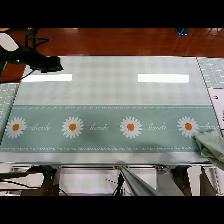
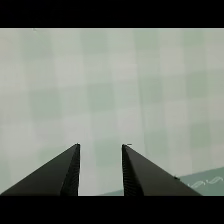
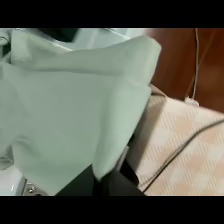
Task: Fold the shirts.
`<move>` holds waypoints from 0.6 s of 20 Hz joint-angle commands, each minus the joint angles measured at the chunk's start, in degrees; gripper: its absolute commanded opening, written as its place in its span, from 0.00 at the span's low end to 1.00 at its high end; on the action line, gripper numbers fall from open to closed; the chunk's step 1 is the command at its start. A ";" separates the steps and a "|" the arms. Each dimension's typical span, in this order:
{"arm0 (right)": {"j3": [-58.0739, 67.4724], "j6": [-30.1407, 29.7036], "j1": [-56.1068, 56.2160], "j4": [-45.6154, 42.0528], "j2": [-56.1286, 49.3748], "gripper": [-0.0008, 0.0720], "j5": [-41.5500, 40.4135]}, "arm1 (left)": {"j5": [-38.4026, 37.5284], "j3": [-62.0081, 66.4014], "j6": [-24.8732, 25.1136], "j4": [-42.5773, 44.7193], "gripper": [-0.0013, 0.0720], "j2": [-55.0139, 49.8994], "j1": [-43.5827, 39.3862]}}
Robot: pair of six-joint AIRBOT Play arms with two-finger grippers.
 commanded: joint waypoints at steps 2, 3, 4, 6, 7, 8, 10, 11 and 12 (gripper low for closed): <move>-2.73 -2.25 -5.38 -2.78 0.22 0.05 3.61 | 6.93 0.00 -0.02 0.00 0.46 -0.26 0.90; -3.45 -2.45 -5.53 -4.15 0.22 0.05 3.45 | 7.74 0.00 -0.02 0.00 0.46 -0.26 1.09; -4.07 -2.43 -5.51 -5.73 0.20 0.05 3.19 | 8.13 0.00 0.00 0.00 0.46 -0.26 1.20; -4.94 -2.43 -5.51 -7.82 0.22 0.05 3.08 | 8.50 0.00 0.00 0.02 0.46 -0.26 1.57; -5.18 -2.45 -5.51 -8.09 0.20 0.06 3.04 | 8.55 0.00 0.00 0.02 0.46 -0.26 1.86; -5.29 -2.43 -5.51 -7.87 0.20 0.29 2.69 | 8.63 0.00 0.00 0.02 0.46 -0.26 1.99; -5.29 -2.89 -5.51 -6.49 0.20 0.65 2.67 | 8.66 0.00 0.00 0.02 0.46 -0.26 2.27; -5.29 -3.06 -5.51 -5.86 0.22 0.65 2.62 | 8.66 0.00 0.00 0.02 0.46 -0.26 2.27; -5.29 -3.34 -5.51 -4.94 0.22 0.65 2.62 | 8.66 0.00 0.00 0.02 0.46 -0.26 2.27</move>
